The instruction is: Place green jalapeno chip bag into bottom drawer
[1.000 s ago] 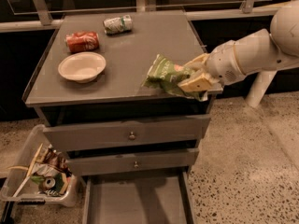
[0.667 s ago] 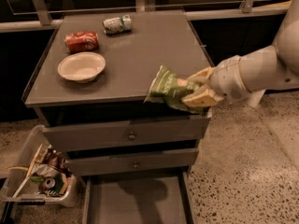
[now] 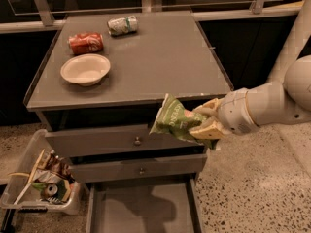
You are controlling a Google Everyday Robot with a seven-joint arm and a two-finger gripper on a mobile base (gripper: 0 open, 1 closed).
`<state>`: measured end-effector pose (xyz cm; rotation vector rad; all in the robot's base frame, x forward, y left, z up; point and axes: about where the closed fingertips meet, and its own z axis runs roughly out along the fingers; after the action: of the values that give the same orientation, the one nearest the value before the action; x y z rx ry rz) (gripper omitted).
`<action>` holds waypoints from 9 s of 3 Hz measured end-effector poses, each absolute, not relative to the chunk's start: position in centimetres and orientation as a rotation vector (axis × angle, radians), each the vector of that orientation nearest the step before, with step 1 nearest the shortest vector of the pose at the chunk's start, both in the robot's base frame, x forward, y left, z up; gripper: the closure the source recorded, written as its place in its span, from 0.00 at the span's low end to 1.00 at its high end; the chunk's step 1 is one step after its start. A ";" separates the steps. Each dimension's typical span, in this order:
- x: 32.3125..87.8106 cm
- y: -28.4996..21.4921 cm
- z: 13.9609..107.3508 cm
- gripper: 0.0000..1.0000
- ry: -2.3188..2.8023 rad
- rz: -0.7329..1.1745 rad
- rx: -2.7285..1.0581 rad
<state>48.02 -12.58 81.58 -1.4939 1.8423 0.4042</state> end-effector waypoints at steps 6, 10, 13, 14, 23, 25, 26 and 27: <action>40.5 -11.7 56.6 1.00 2.052 0.661 -1.236; 45.0 -12.2 50.3 1.00 2.098 0.483 -1.188; 51.7 -14.2 37.7 1.00 1.964 0.428 -1.162; 50.8 -15.4 36.7 1.00 1.934 0.535 -1.202; 49.0 -5.7 23.4 1.00 1.811 0.457 -1.419; 51.3 -5.4 20.4 1.00 1.788 0.282 -1.441; 52.5 -5.3 18.0 1.00 1.782 0.187 -1.444; 53.1 -5.2 15.8 1.00 1.788 0.169 -1.459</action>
Offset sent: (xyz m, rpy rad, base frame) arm -0.0432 0.0201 -0.1161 0.0251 0.2565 -0.0197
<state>53.13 -5.23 15.84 -1.4590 1.7883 0.1690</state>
